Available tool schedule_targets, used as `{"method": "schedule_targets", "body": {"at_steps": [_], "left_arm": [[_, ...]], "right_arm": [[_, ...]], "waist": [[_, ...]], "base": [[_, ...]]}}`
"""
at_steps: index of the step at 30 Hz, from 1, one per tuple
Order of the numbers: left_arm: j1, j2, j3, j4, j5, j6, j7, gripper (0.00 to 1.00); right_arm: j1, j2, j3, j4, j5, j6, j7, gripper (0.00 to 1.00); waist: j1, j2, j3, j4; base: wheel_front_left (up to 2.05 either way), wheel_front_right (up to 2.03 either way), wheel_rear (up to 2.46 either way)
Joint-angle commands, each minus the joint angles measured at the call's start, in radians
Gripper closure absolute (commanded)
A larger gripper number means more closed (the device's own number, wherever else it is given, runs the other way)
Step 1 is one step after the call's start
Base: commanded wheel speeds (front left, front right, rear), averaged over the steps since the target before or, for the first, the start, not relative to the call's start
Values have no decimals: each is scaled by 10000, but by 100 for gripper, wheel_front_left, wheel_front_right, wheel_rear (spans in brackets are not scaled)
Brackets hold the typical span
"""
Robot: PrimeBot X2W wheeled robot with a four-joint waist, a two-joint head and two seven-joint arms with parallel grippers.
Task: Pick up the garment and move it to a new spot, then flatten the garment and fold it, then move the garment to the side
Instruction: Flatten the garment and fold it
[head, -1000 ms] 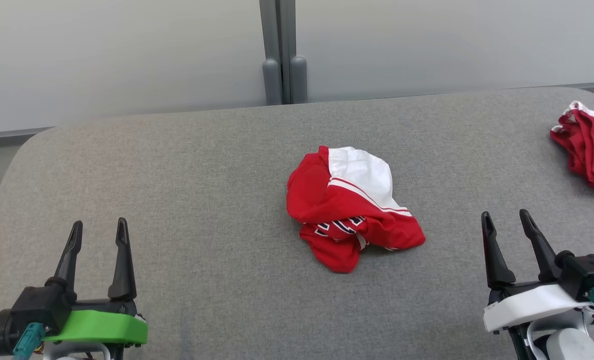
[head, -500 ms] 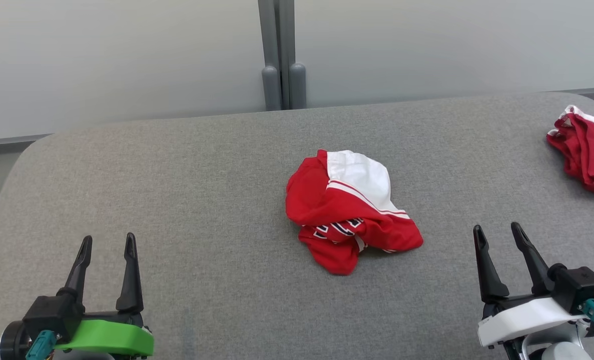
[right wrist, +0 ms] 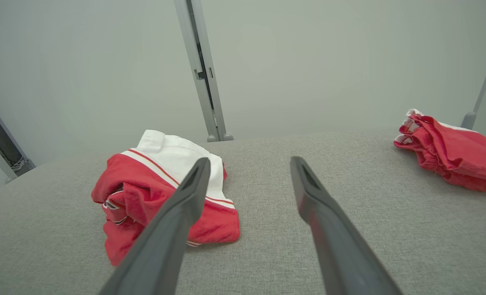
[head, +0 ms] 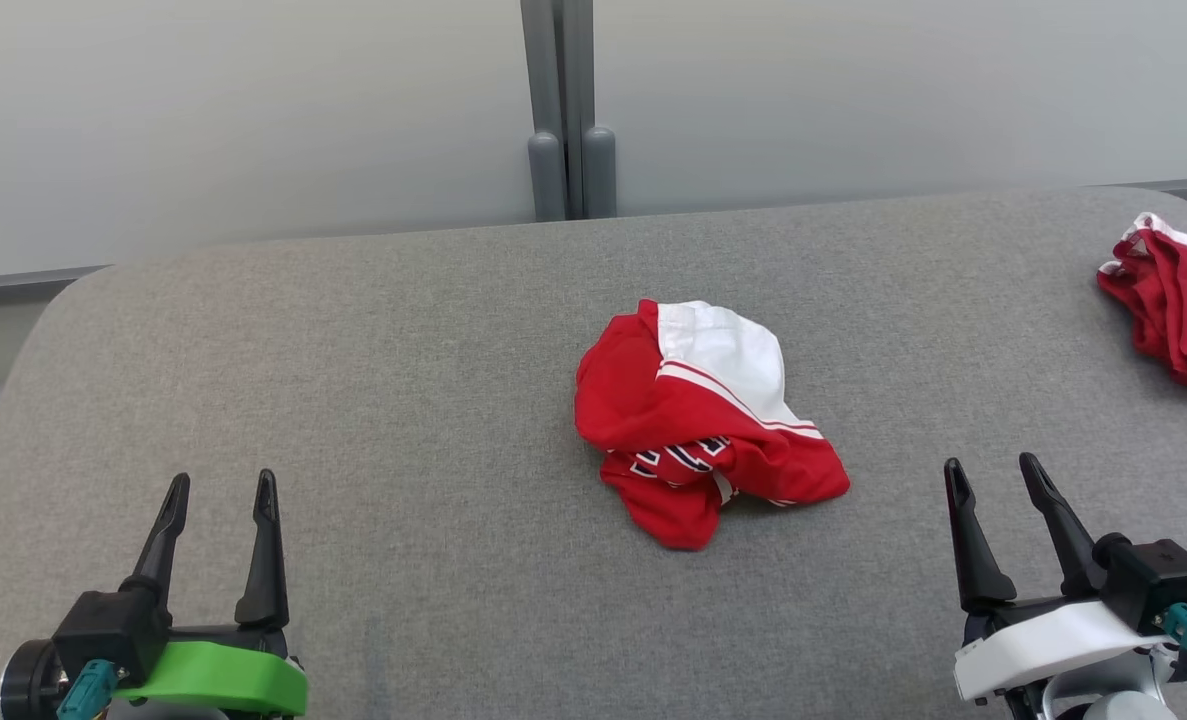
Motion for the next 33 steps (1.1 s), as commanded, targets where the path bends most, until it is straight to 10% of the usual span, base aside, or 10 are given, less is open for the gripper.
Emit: {"method": "schedule_targets", "body": {"at_steps": [1,33], "left_arm": [[37,71,37,-5,95,-33,-2,0],[5,283,-158,-69,-61,308,21,0]], "right_arm": [[121,0,-27,-6,6,1,23,0],[31,24,-62,244,17,1,-15,0]], "waist": [[0,0,3,21],[0,0,66,78]], "base": [[0,0,0],[0,0,0]]}}
